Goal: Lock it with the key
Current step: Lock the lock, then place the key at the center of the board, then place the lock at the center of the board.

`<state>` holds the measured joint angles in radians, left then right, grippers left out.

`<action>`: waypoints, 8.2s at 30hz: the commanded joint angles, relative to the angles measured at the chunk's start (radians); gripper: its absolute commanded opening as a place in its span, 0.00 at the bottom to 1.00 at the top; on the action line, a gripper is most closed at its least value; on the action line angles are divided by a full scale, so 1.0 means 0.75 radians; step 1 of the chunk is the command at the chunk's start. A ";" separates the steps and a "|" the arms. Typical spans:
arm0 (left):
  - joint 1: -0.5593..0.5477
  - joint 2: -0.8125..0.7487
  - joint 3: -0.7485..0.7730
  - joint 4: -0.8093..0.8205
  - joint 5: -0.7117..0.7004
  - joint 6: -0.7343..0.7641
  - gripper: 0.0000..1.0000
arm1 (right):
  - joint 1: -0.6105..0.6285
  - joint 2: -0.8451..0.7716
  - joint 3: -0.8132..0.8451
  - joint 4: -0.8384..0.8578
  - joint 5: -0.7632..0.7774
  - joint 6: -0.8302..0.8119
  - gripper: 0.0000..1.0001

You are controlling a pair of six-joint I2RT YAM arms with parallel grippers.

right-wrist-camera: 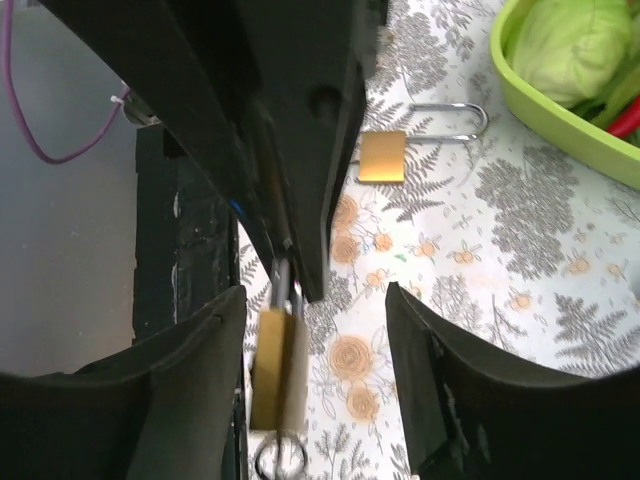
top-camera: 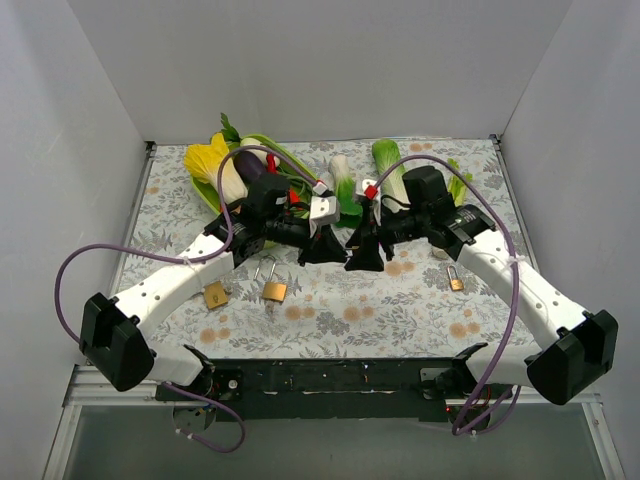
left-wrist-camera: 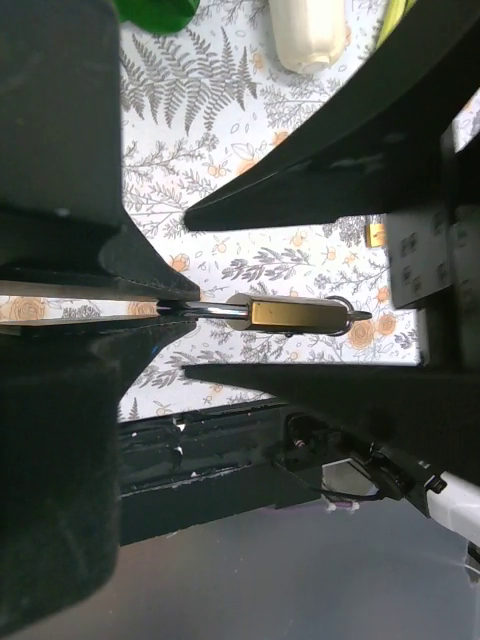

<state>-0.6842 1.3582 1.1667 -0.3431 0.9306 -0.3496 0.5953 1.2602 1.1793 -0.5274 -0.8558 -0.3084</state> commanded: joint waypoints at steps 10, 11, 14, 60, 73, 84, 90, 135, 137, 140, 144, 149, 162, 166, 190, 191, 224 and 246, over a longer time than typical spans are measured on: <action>0.031 -0.052 -0.009 -0.044 0.052 0.137 0.00 | -0.180 0.003 0.295 -0.567 0.010 -0.345 0.57; 0.031 -0.050 -0.005 -0.046 0.048 0.135 0.00 | -0.180 0.011 0.305 -0.583 0.016 -0.358 0.55; 0.031 -0.036 0.003 -0.050 0.052 0.135 0.00 | -0.182 0.021 0.330 -0.634 0.037 -0.390 0.49; 0.051 -0.017 -0.081 -0.078 -0.024 0.180 0.00 | -0.425 -0.013 0.195 -0.774 0.043 -0.379 0.01; 0.076 -0.027 -0.116 -0.056 -0.057 0.161 0.00 | -0.779 -0.232 -0.292 -0.336 0.460 0.186 0.01; 0.086 -0.025 -0.114 -0.023 -0.069 0.155 0.00 | -0.869 -0.146 -0.492 -0.383 0.748 0.574 0.01; 0.088 -0.038 -0.130 -0.019 -0.067 0.145 0.00 | -0.878 -0.212 -0.648 -0.161 0.804 0.708 0.01; 0.090 0.050 -0.085 -0.050 -0.022 0.112 0.00 | -0.878 -0.028 -0.705 0.108 0.783 0.669 0.54; 0.088 0.073 -0.073 -0.074 -0.004 0.088 0.00 | -0.878 -0.062 -0.646 0.071 0.702 0.653 0.55; 0.088 0.130 -0.030 -0.101 0.021 -0.020 0.00 | -0.871 -0.140 -0.568 0.051 0.571 0.583 0.62; 0.090 0.258 0.080 -0.187 0.080 -0.202 0.00 | -0.798 -0.252 -0.474 0.073 0.434 0.295 0.83; 0.088 0.404 0.189 -0.268 0.209 -0.468 0.00 | -0.504 -0.443 -0.449 0.169 0.441 -0.142 0.90; 0.088 0.611 0.418 -0.586 0.275 -0.434 0.00 | 0.045 -0.410 -0.405 0.159 0.499 -0.527 0.93; 0.080 0.596 0.422 -0.602 0.242 -0.401 0.00 | 0.104 -0.323 -0.378 0.175 0.491 -0.546 0.92; 0.068 0.584 0.418 -0.618 0.209 -0.374 0.00 | 0.213 -0.185 -0.398 0.296 0.695 -0.620 0.63; 0.068 0.584 0.418 -0.618 0.209 -0.374 0.00 | 0.213 -0.187 -0.400 0.296 0.697 -0.624 0.63; 0.068 0.574 0.402 -0.612 0.226 -0.387 0.12 | 0.219 -0.161 -0.441 0.323 0.789 -0.556 0.12; 0.370 0.085 0.146 -0.146 -0.874 -0.640 0.98 | -0.227 -0.269 -0.615 -0.078 1.216 0.865 0.01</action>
<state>-0.4019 1.3693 1.2263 -0.4339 0.4828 -0.7906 0.4442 1.0744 0.7532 -0.5167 -0.0536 0.0685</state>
